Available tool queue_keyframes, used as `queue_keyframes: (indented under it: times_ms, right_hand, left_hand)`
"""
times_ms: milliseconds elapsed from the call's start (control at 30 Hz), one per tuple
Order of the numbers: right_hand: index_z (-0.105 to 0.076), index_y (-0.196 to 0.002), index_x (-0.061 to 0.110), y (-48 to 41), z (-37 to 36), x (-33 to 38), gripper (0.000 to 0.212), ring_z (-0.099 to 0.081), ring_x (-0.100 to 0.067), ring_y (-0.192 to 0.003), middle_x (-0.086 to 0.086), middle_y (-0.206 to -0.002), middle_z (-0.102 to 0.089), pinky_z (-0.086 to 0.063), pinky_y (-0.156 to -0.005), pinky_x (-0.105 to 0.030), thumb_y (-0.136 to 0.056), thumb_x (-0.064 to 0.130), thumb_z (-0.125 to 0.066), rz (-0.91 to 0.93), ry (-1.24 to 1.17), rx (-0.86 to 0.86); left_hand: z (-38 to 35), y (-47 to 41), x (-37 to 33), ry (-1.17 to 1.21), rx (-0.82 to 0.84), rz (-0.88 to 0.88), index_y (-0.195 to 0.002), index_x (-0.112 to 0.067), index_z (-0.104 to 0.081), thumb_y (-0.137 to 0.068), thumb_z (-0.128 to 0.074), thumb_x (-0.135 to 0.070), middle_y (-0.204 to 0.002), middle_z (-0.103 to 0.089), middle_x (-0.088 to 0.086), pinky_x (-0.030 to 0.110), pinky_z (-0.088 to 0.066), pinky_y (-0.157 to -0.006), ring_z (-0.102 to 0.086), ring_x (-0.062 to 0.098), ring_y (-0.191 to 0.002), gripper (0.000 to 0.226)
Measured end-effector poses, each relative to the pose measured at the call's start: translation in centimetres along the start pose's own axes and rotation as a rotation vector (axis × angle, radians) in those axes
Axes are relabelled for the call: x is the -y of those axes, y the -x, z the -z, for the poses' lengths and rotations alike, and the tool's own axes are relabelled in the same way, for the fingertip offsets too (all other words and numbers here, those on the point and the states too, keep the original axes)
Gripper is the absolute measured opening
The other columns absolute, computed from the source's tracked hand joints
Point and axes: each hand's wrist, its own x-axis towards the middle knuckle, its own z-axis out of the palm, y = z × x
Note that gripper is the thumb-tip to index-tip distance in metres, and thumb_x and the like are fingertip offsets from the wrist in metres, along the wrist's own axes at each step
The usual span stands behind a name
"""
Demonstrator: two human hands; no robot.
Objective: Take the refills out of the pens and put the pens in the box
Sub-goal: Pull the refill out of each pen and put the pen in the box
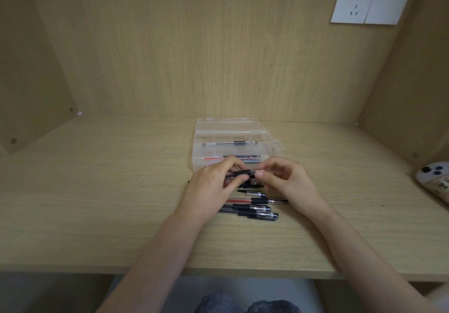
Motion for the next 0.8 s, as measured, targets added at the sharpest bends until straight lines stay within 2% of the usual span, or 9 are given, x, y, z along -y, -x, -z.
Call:
queue_keyframes:
  times_ms: [133, 200, 267, 333, 400, 500, 600, 767, 800]
  right_hand:
    - [-0.065, -0.07, 0.008, 0.3, -0.2, 0.4, 0.033, -0.048, -0.001, -0.047, 0.011, -0.052, -0.059, -0.038, -0.052, -0.011, -0.087, 0.034, -0.055, -0.005, 0.088, 0.009]
    - [-0.066, -0.076, 0.011, 0.2, -0.1, 0.6, 0.027, -0.049, -0.001, -0.049, 0.01, -0.056, -0.06, -0.039, -0.052, -0.01, -0.082, 0.036, -0.058, 0.01, 0.032, -0.002]
    - [-0.068, -0.083, 0.021, 0.1, 0.0, 0.4, 0.013, -0.057, -0.008, -0.063, 0.007, -0.07, -0.065, -0.048, -0.059, -0.018, -0.076, 0.032, -0.066, 0.022, -0.019, -0.002]
    - [-0.069, -0.079, 0.027, 0.0, 0.1, 0.1, 0.007, -0.06, -0.011, -0.071, 0.006, -0.075, -0.066, -0.051, -0.063, -0.022, -0.073, 0.03, -0.07, 0.026, -0.028, 0.008]
    - [-0.068, -0.076, 0.026, 0.0, 0.0, -0.1, 0.003, -0.059, -0.012, -0.07, 0.006, -0.073, -0.067, -0.05, -0.063, -0.022, -0.075, 0.028, -0.07, 0.014, -0.017, 0.001]
    - [-0.064, -0.076, 0.018, 0.0, 0.0, -0.3, 0.009, -0.054, -0.014, -0.062, 0.005, -0.066, -0.065, -0.045, -0.059, -0.022, -0.085, 0.018, -0.066, -0.015, 0.023, 0.002]
    - [-0.06, -0.075, 0.015, 0.1, -0.1, -0.4, 0.013, -0.049, -0.012, -0.056, 0.005, -0.061, -0.062, -0.04, -0.054, -0.019, -0.087, 0.016, -0.063, -0.022, 0.044, 0.009]
    - [-0.064, -0.071, 0.012, 0.2, 0.0, 0.2, 0.033, -0.051, -0.007, -0.058, 0.004, -0.062, -0.064, -0.041, -0.059, -0.018, -0.089, 0.036, -0.051, 0.013, 0.068, -0.047]
    - [-0.066, -0.073, 0.013, 0.3, 0.2, 0.1, 0.031, -0.053, -0.007, -0.061, 0.004, -0.065, -0.065, -0.041, -0.062, -0.019, -0.088, 0.036, -0.053, 0.02, 0.09, -0.047]
  left_hand:
    - [0.0, 0.0, 0.0, 0.006, -0.005, -0.004, -0.097, -0.035, -0.054, -0.086, -0.06, -0.04, -0.088, -0.064, -0.021, 0.031, -0.052, -0.076, -0.062, -0.001, -0.084, 0.014]
    - [0.0, 0.0, -0.1, -0.002, -0.001, -0.004, -0.098, -0.035, -0.055, -0.086, -0.06, -0.04, -0.088, -0.064, -0.021, 0.03, -0.052, -0.076, -0.061, -0.001, -0.084, 0.014]
    - [0.0, 0.0, 0.0, -0.006, 0.004, -0.007, -0.099, -0.035, -0.055, -0.086, -0.059, -0.04, -0.091, -0.066, -0.019, 0.03, -0.053, -0.076, -0.062, 0.0, -0.085, 0.015]
    - [-0.1, 0.0, 0.1, -0.005, 0.012, -0.011, -0.1, -0.035, -0.055, -0.086, -0.059, -0.041, -0.092, -0.067, -0.017, 0.032, -0.053, -0.076, -0.063, 0.002, -0.086, 0.016]
    - [-0.2, 0.0, 0.3, 0.009, 0.017, -0.011, -0.104, -0.036, -0.057, -0.085, -0.06, -0.04, -0.094, -0.069, -0.015, 0.034, -0.052, -0.077, -0.064, 0.004, -0.088, 0.019]
    - [-0.2, -0.1, 0.4, 0.012, 0.014, -0.031, -0.106, -0.032, -0.065, -0.084, -0.064, -0.034, -0.096, -0.07, -0.013, 0.033, -0.051, -0.079, -0.063, 0.004, -0.088, 0.022]
    - [-0.2, -0.2, 0.4, 0.015, 0.011, -0.043, -0.103, -0.029, -0.068, -0.083, -0.065, -0.031, -0.095, -0.07, -0.013, 0.032, -0.05, -0.079, -0.062, 0.004, -0.088, 0.02]
    - [-0.2, -0.2, 0.5, 0.053, -0.044, -0.051, -0.104, -0.024, -0.067, -0.084, -0.065, -0.029, -0.098, -0.068, -0.01, 0.03, -0.05, -0.082, -0.06, 0.005, -0.091, 0.021]
    - [-0.1, -0.2, 0.6, 0.067, -0.075, -0.041, -0.106, -0.023, -0.066, -0.085, -0.064, -0.028, -0.1, -0.066, -0.01, 0.029, -0.049, -0.084, -0.059, 0.005, -0.093, 0.022]
